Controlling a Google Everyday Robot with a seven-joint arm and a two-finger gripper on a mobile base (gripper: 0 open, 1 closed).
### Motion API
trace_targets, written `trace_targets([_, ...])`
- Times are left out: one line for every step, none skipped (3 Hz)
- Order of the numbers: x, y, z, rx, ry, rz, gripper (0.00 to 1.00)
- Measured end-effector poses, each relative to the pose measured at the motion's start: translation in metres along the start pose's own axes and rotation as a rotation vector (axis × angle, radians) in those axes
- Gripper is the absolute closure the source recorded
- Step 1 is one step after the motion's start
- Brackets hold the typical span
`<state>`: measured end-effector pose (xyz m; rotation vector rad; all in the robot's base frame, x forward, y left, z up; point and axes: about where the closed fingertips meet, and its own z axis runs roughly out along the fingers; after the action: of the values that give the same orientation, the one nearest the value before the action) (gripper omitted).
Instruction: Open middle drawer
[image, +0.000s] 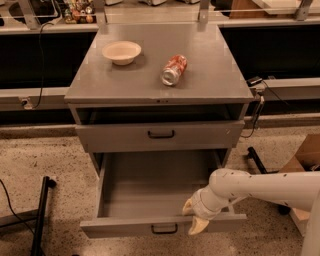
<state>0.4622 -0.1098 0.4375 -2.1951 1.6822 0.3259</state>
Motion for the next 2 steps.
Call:
trace_targets([-0.007,-0.003,-0.020,0.001,0.000,0.000,0.03])
trace_targets([-0.020,-0.006,-0.048,0.011,-0.014,-0.004,0.00])
